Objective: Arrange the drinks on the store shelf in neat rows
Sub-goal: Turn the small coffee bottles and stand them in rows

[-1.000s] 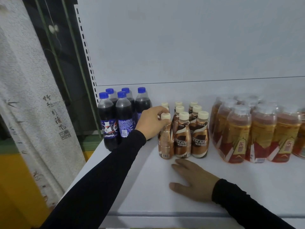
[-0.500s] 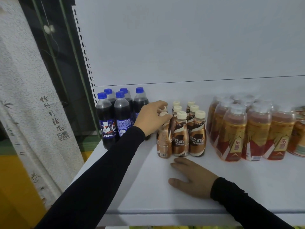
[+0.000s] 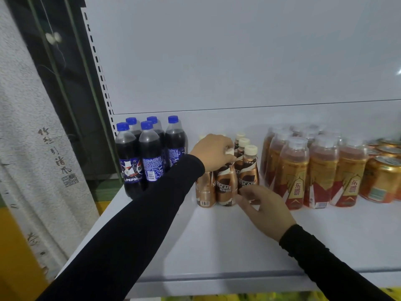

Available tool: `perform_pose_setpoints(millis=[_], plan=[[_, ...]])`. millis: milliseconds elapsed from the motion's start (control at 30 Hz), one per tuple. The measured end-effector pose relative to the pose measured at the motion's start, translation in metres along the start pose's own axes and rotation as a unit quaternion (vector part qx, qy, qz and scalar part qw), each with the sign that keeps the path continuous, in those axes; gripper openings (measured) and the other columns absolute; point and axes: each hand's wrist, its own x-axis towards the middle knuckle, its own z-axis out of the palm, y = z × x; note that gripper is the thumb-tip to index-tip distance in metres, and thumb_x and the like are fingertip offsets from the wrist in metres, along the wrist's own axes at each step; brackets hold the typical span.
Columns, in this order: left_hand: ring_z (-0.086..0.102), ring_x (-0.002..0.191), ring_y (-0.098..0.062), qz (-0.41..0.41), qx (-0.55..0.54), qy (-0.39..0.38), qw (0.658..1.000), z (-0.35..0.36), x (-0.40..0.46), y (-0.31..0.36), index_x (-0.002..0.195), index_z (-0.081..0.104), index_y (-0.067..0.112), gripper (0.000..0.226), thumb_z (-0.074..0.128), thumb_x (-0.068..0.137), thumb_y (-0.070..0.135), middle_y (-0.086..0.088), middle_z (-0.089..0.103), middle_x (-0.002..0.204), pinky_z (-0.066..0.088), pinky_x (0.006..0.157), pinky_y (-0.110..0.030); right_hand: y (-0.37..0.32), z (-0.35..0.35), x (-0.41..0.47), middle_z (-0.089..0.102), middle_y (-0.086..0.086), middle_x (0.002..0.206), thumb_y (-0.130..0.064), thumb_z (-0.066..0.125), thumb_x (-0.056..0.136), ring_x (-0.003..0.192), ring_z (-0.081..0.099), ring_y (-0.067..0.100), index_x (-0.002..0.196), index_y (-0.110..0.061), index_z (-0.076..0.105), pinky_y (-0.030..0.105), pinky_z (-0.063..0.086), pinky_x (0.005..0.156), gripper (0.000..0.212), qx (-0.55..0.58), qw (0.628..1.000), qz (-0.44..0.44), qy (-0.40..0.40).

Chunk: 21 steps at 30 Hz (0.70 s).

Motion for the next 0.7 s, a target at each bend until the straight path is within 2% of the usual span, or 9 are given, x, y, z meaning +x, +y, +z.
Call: perform_pose_setpoints(millis=[100,167,233,267,333,400,467,600,700], plan=[[0.058,0.108,-0.022,0.003,-0.019,0.023,1.0,-0.004,-0.008,0.002,0.125,0.065,0.015,0.036,0.063,0.095,0.036,-0.003,0.067,0.119,0.044,0.088,-0.031,-0.001,0.002,0.001,0.055,-0.017,0.098,-0.056,0.059,0.085,0.088,0.057,-0.004,0.115,-0.031,0.054,0.011,0.049,0.072,0.038,0.026,0.999,0.017,0.025],[0.059,0.106,-0.021,0.009,-0.048,0.052,0.997,-0.009,-0.014,0.004,0.122,0.066,0.015,0.033,0.063,0.095,0.035,-0.002,0.068,0.116,0.044,0.087,-0.03,-0.003,0.004,0.002,0.055,-0.015,0.106,-0.07,0.059,0.076,0.093,0.058,-0.001,0.117,-0.035,0.049,0.01,0.047,0.073,0.055,0.055,0.998,0.022,0.034],[0.059,0.105,-0.018,0.006,-0.085,0.076,0.993,-0.015,-0.021,0.006,0.122,0.066,0.015,0.033,0.065,0.095,0.034,0.0,0.068,0.115,0.044,0.089,-0.029,-0.005,0.009,0.003,0.054,-0.015,0.113,-0.086,0.053,0.066,0.099,0.057,0.003,0.124,-0.035,0.048,0.017,0.049,0.081,0.078,0.077,0.996,0.031,0.036],[0.059,0.105,-0.016,0.002,-0.107,0.084,0.991,-0.018,-0.024,0.007,0.123,0.066,0.015,0.034,0.065,0.095,0.034,0.001,0.068,0.116,0.045,0.091,-0.028,-0.006,0.01,0.004,0.054,-0.015,0.115,-0.087,0.053,0.063,0.101,0.057,0.004,0.125,-0.035,0.047,0.02,0.05,0.082,0.081,0.09,0.995,0.035,0.035],[0.061,0.105,-0.015,-0.003,-0.152,0.097,0.984,-0.021,-0.03,0.007,0.121,0.068,0.016,0.033,0.067,0.094,0.034,0.003,0.069,0.115,0.047,0.093,-0.029,-0.011,0.011,0.004,0.055,-0.02,0.112,-0.077,0.062,0.066,0.1,0.057,0.0,0.119,-0.039,0.047,0.015,0.048,0.078,0.068,0.123,0.991,0.043,0.033],[0.062,0.104,-0.013,-0.01,-0.186,0.116,0.976,-0.021,-0.034,0.005,0.12,0.069,0.017,0.032,0.068,0.093,0.034,0.005,0.07,0.114,0.048,0.093,-0.027,-0.015,0.011,0.004,0.054,-0.028,0.104,-0.053,0.075,0.073,0.094,0.055,-0.009,0.116,-0.04,0.044,0.007,0.044,0.07,0.055,0.152,0.987,0.051,0.031],[0.062,0.103,-0.01,-0.035,-0.233,0.141,0.962,-0.018,-0.039,0.003,0.12,0.069,0.017,0.035,0.072,0.09,0.035,0.006,0.069,0.114,0.048,0.092,-0.023,-0.015,0.012,0.004,0.054,-0.03,0.102,-0.038,0.079,0.076,0.092,0.055,-0.012,0.12,-0.037,0.045,0.004,0.044,0.067,0.056,0.187,0.98,0.06,0.028],[0.066,0.101,-0.01,-0.071,-0.39,0.163,0.903,-0.01,-0.053,-0.002,0.12,0.069,0.014,0.035,0.076,0.087,0.026,0.005,0.07,0.109,0.053,0.092,-0.025,-0.012,0.019,0.003,0.065,-0.02,0.113,-0.044,0.078,0.072,0.101,0.063,-0.004,0.127,-0.032,0.054,0.015,0.052,0.086,0.062,0.239,0.969,0.054,0.004],[0.07,0.092,-0.008,-0.085,-0.526,0.136,0.835,-0.002,-0.065,-0.006,0.117,0.068,0.015,0.026,0.071,0.091,0.019,0.004,0.074,0.102,0.056,0.079,-0.022,-0.016,0.019,0.0,0.067,-0.019,0.113,-0.04,0.077,0.074,0.104,0.064,-0.001,0.126,-0.036,0.055,0.019,0.054,0.087,0.056,0.269,0.962,0.04,-0.018]])
